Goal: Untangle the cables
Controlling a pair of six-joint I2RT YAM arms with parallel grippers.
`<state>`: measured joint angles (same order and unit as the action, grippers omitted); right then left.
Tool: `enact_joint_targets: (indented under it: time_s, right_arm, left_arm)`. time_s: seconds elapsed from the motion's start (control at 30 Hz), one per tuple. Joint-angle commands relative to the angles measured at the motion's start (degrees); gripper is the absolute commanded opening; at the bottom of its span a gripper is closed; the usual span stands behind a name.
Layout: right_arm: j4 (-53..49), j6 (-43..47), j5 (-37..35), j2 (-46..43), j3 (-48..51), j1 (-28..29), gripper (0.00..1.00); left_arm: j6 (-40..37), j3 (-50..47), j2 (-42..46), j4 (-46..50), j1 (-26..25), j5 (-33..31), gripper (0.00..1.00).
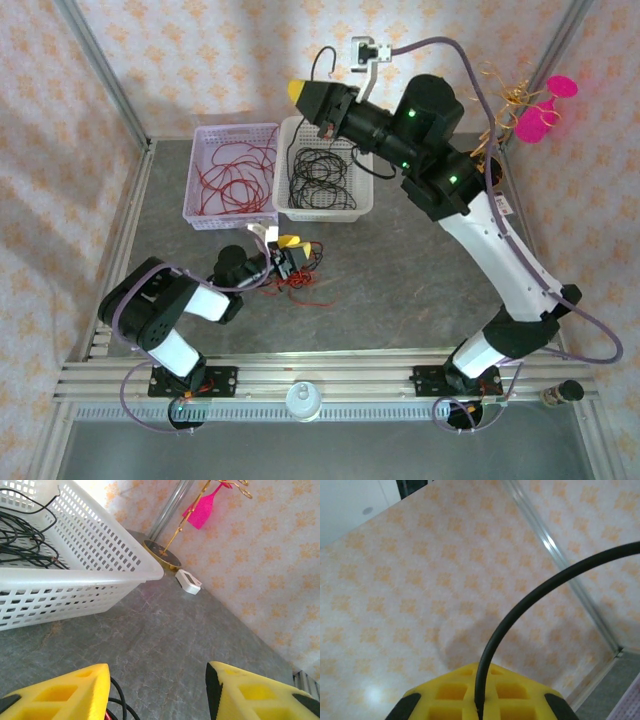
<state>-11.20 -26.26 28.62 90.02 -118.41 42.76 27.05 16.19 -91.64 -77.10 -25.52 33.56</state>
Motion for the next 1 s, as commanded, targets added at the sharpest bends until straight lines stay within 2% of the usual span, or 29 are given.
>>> enact_joint_targets:
  time_s: [0.0, 0.13, 0.2, 0.37, 0.47, 0.57, 0.7, 0.77, 0.8, 0.87, 0.97]
  right_arm:
    - [-2.84, 1.14, -2.5, 3.19, -0.13, -5.0, 0.0]
    - [-2.67, 1.59, -2.58, 7.5, 1.28, -10.12, 0.0]
    - [-3.64, 3.97, -4.41, 10.74, 1.24, -11.28, 0.0]
    - [-3.11, 9.57, -13.08, 20.3, 0.49, -11.98, 0.0]
    - [-2.71, 6.97, -12.67, 27.83, -1.59, -13.17, 0.0]
    - [-1.23, 4.25, -13.16, 35.42, -2.81, -13.41, 0.0]
    - [-1.41, 2.32, -15.12, 44.72, -6.6, -13.28, 0.03]
    - [-2.52, 1.75, -17.26, 48.99, -9.25, -13.29, 0.1]
    - [-3.18, 1.42, -18.42, 50.47, -10.34, -13.28, 0.18]
    - [-5.16, 1.02, -21.22, 53.79, -13.4, -13.32, 0.4]
    - [-9.71, 0.82, -22.95, 56.4, -19.64, -13.49, 0.59]
  left_arm:
    - [2.31, -1.86, 0.29, -6.93, -0.59, -0.23, 0.52]
    - [4.59, -3.4, 4.24, -7.15, -0.59, 1.13, 0.53]
    - [5.62, -3.49, 8.9, -2.61, -0.61, 0.77, 0.57]
    - [3.81, 0.35, 24.17, 23.33, -0.63, -4.71, 0.68]
    - [1.25, 4.63, 31.57, 41.96, -0.61, -12.17, 0.73]
    - [0.55, 8.29, 36.7, 55.29, -0.28, -16.57, 0.75]
    - [2.76, 12.48, 37.79, 67.5, 0.54, -16.54, 0.76]
    - [3.8, 12.78, 36.46, 69.79, 1.47, -13.78, 0.77]
    - [4.33, 12.54, 35.93, 70.1, 1.82, -12.94, 0.77]
    - [5.26, 11.56, 35.86, 69.56, 2.24, -10.76, 0.77]
    - [6.18, 10.06, 37.66, 66.7, 2.47, -8.41, 0.77]
